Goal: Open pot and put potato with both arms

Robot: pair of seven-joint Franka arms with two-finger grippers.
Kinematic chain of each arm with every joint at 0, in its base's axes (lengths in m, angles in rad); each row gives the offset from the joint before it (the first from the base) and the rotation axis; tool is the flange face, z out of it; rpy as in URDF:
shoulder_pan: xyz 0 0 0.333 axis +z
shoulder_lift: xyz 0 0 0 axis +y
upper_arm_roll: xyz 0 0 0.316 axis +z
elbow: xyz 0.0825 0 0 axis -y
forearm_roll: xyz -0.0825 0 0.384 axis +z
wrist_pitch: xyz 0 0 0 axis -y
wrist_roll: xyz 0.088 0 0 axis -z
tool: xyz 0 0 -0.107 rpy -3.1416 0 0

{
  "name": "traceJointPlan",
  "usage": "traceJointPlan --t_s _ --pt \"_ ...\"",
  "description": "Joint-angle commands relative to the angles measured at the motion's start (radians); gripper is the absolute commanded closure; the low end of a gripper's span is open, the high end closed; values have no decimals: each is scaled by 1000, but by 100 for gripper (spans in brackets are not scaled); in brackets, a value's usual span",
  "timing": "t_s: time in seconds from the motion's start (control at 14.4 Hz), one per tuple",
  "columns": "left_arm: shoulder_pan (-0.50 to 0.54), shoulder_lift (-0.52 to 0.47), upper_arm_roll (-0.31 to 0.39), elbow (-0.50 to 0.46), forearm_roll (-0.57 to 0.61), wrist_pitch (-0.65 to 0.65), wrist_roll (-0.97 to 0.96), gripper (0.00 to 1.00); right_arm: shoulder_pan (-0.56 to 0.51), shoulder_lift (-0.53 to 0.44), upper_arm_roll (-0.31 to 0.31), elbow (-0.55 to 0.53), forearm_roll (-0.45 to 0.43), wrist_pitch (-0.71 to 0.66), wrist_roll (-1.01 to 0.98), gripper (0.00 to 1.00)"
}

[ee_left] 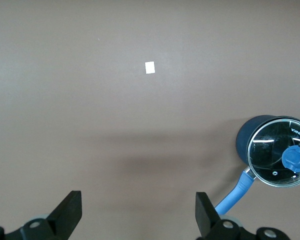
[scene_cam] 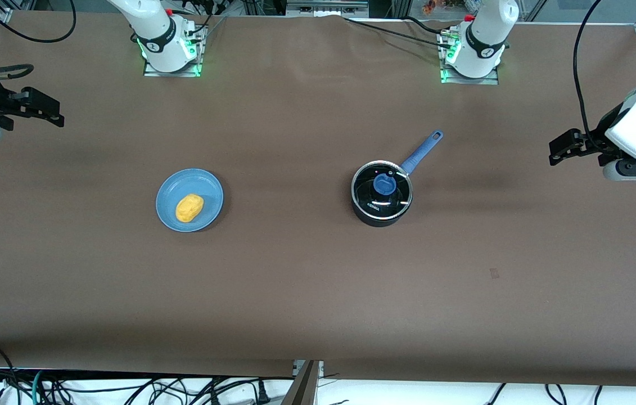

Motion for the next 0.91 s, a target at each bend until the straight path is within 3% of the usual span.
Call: traceJointPlan --t_s 0.0,0.28,0.63,0.84 --pt "-4 13 1 32 -12 -44 8 0 -12 26 7 42 -3 -10 7 0" --pt "-7 13 -3 29 -23 -76 -12 0 -19 96 3 39 -19 12 5 0" --pt "-7 9 -57 17 -26 -135 -176 0 -13 234 13 28 -121 77 -7 0" --pt "-7 3 -89 -21 -75 -138 -241 0 -7 294 13 -10 -43 140 124 0"
